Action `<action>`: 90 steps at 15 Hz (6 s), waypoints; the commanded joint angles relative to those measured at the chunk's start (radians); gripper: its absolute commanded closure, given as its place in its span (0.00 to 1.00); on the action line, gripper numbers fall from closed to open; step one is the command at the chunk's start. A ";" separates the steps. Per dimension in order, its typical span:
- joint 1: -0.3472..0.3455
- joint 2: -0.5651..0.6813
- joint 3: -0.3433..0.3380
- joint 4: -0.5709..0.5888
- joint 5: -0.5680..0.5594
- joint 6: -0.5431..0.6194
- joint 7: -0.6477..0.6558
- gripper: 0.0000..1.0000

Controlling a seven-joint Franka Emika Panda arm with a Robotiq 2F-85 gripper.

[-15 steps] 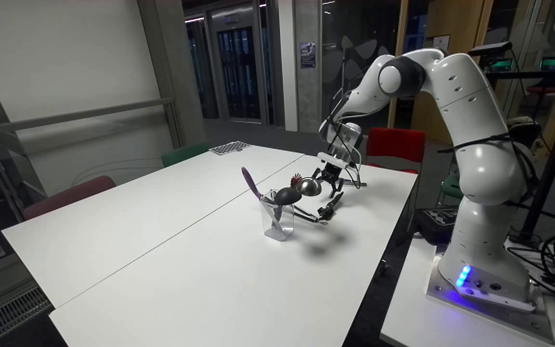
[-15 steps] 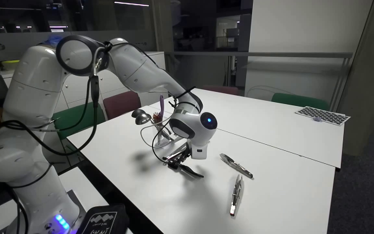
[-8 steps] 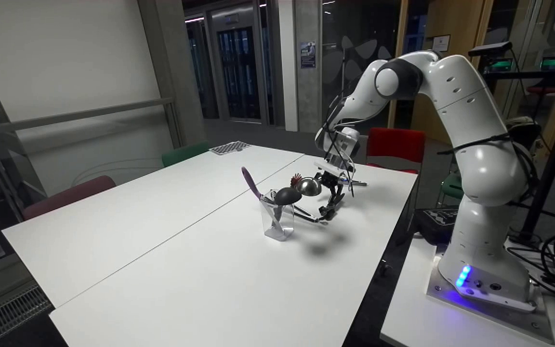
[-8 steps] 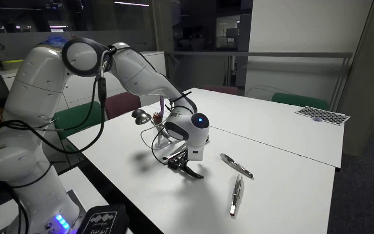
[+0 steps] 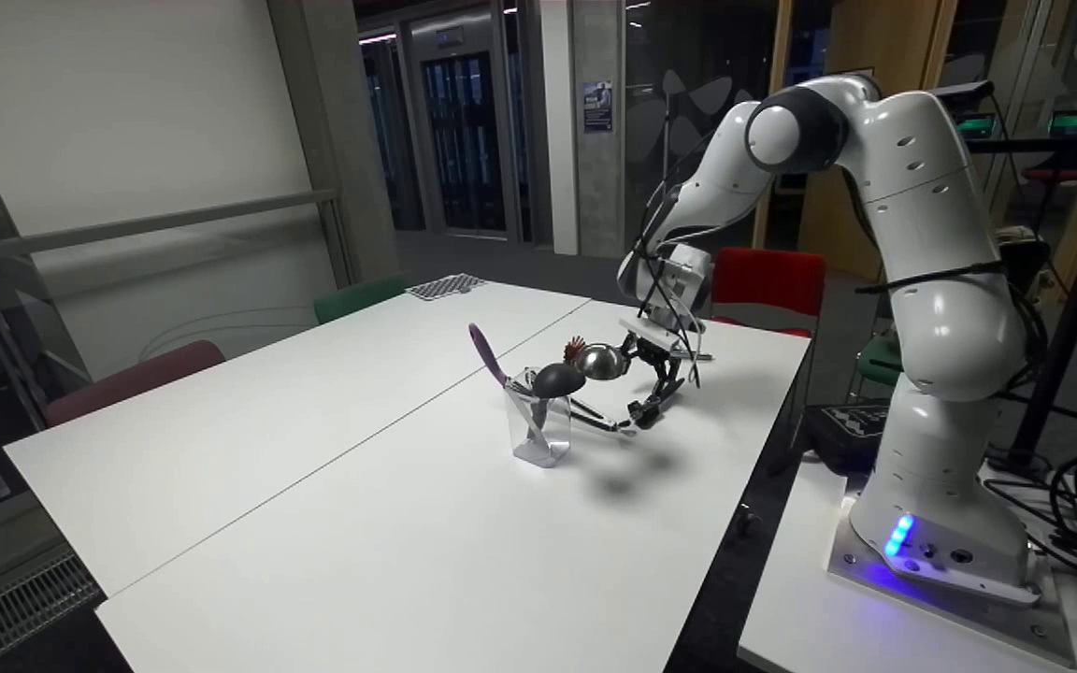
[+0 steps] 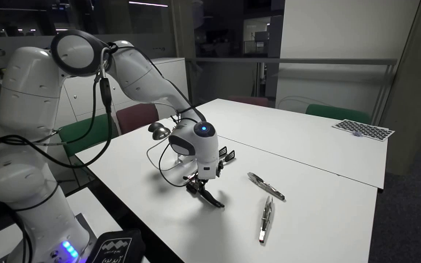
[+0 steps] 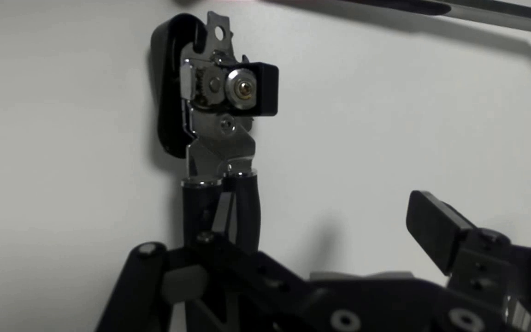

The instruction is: Put the can opener inside the container

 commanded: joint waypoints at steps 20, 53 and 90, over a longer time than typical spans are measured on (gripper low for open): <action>0.017 -0.111 0.032 -0.131 -0.201 -0.147 0.123 0.00; -0.031 0.058 0.018 0.060 -0.202 -0.295 0.184 0.56; -0.051 -0.703 -0.056 -0.234 -0.154 -0.814 -0.466 0.60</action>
